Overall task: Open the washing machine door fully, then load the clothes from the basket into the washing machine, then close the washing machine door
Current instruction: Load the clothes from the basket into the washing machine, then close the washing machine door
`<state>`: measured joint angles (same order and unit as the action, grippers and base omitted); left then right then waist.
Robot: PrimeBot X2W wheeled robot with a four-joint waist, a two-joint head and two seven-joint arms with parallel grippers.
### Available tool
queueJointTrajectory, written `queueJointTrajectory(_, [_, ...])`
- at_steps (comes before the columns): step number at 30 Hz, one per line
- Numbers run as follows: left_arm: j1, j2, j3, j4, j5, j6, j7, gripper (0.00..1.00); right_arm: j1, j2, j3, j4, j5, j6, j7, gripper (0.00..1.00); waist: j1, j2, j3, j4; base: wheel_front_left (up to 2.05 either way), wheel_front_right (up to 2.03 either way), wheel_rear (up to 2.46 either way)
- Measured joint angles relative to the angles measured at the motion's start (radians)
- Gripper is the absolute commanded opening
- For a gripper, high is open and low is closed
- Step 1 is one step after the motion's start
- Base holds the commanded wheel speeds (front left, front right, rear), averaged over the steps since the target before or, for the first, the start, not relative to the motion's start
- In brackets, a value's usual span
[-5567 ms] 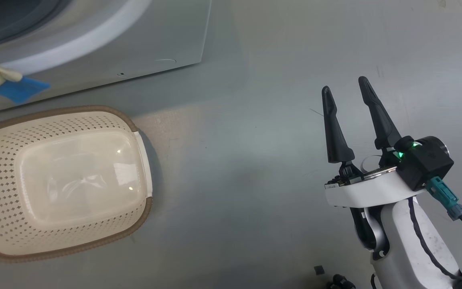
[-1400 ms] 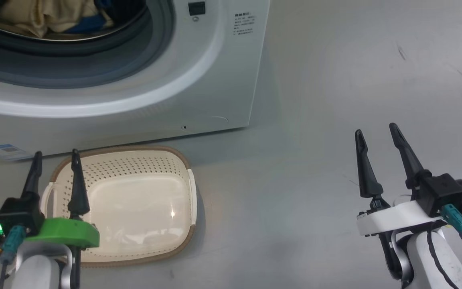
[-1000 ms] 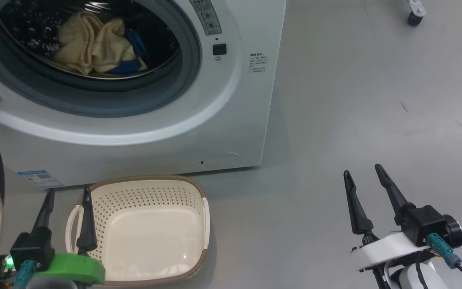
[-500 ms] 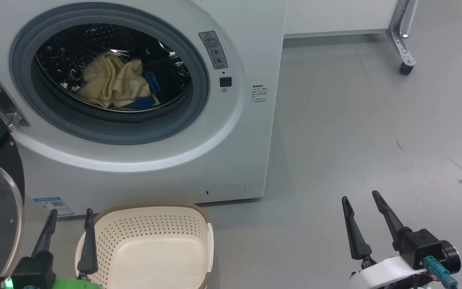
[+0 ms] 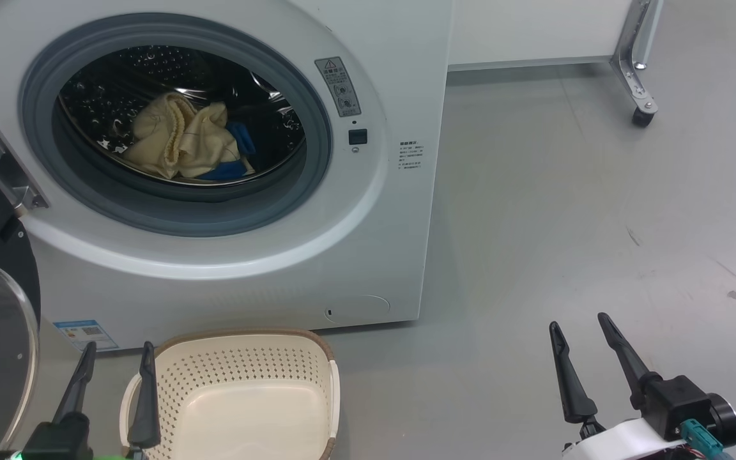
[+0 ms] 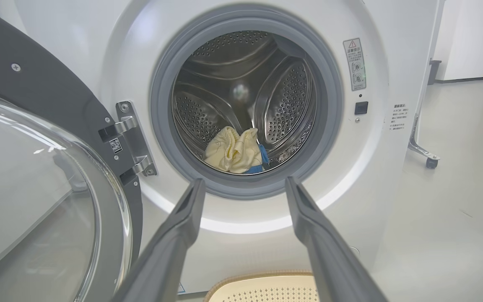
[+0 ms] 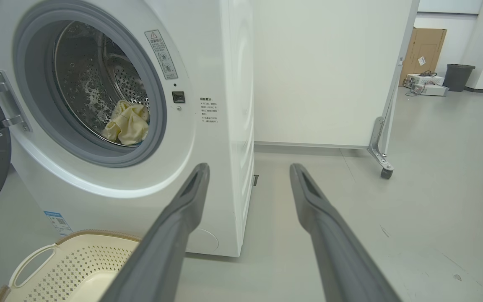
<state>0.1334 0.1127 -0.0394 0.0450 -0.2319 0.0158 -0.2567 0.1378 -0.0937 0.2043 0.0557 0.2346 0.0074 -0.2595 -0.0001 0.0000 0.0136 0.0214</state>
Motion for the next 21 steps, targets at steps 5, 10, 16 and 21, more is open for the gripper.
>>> queueJointTrajectory(5, [0.017, 0.000, 0.000, -0.017, 0.000, 0.001, 0.000, 1.00, 0.000, 0.000, 0.000, -0.008, 0.000, 0.000, 0.000, 1.00, 0.0000, 0.0000, 0.000, 0.000, 0.00, 0.00, 0.00])
queueJointTrajectory(10, [0.021, 0.000, 0.000, -0.026, 0.000, 0.001, 0.000, 1.00, 0.000, 0.000, 0.001, -0.012, -0.001, 0.000, 0.000, 1.00, 0.0000, 0.0000, 0.001, 0.000, 0.00, 0.00, 0.00])
queueJointTrajectory(16, [0.034, 0.000, -0.001, -0.034, 0.000, 0.002, 0.002, 1.00, 0.001, 0.000, 0.001, -0.016, -0.002, 0.000, 0.000, 1.00, 0.0000, 0.0000, 0.000, -0.003, -0.01, 0.01, 0.00])
queueJointTrajectory(21, [0.035, 0.000, -0.003, -0.045, 0.001, 0.002, 0.009, 1.00, 0.013, 0.000, -0.002, -0.018, -0.005, 0.000, 0.000, 1.00, 0.0000, 0.0000, -0.001, -0.002, -0.17, 0.17, 0.00])
